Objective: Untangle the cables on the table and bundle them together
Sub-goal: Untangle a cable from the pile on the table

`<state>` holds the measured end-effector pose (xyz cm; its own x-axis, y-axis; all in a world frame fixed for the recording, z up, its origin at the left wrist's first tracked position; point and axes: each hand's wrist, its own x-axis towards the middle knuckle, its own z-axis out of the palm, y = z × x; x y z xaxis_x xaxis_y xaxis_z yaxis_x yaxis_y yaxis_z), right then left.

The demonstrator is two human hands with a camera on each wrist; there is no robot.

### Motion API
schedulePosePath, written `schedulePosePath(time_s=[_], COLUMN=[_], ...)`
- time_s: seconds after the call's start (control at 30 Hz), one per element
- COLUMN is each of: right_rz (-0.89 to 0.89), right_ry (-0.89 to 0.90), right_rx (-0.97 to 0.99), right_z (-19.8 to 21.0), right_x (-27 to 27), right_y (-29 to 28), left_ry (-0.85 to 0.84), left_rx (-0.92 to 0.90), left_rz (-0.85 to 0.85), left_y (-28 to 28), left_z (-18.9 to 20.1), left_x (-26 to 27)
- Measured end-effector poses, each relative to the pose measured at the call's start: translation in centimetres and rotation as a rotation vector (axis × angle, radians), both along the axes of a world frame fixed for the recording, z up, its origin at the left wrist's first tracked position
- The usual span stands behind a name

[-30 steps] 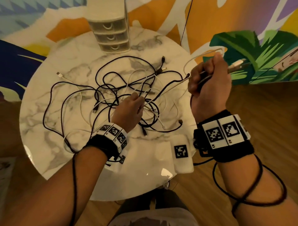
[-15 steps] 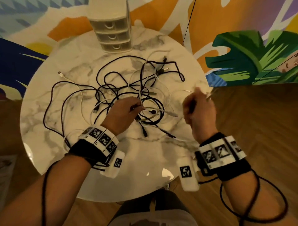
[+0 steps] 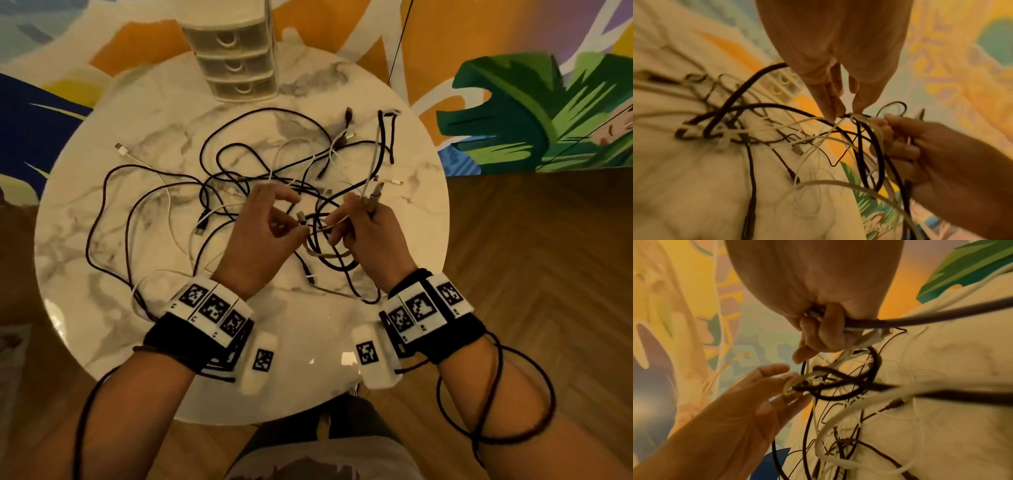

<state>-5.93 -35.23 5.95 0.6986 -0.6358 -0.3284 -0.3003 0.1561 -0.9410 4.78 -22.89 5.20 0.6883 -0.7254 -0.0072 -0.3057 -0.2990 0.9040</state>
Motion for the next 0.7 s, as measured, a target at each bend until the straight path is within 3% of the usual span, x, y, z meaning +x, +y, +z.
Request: schedulePosePath(time_s=[0.07, 0.2, 0.33, 0.43, 0.5, 0.63, 0.7], right_rz=[-0.015, -0.048, -0.083, -0.093, -0.098, -0.11, -0.102], right_ry=[-0.043, -0.066, -0.08, -0.078, -0.076, -0.063, -0.066], right_rx=[0.049, 0.09, 0.113, 0.115, 0.119, 0.118, 0.125], right_z=[-0.1, -0.1, 0.0, 0.1, 0.1, -0.1, -0.3], right_x=[-0.1, -0.4, -0.7, -0.9, -1.0, -0.9, -0.9], right_y=[0.2, 0.3, 0.3, 0.1, 0.0, 0.1, 0.2], left_ry=[0.164, 0.257, 0.068, -0.061, 0.048, 0.357, 0.499], left_rx=[0.0, 0.02, 0.113, 0.111, 0.09, 0.245, 0.205], left_rz=[0.033, 0.103, 0.007, 0.09, 0.168, -0.015, 0.018], left_y=[0.1, 0.3, 0.8, 1.4, 1.5, 0.4, -0.3], left_z=[-0.4, -0.9, -1.4, -1.5, -0.9, 0.4, 0.6], left_x=[-0.5, -1.0, -0.5, 0.1, -0.1, -2.0, -2.6])
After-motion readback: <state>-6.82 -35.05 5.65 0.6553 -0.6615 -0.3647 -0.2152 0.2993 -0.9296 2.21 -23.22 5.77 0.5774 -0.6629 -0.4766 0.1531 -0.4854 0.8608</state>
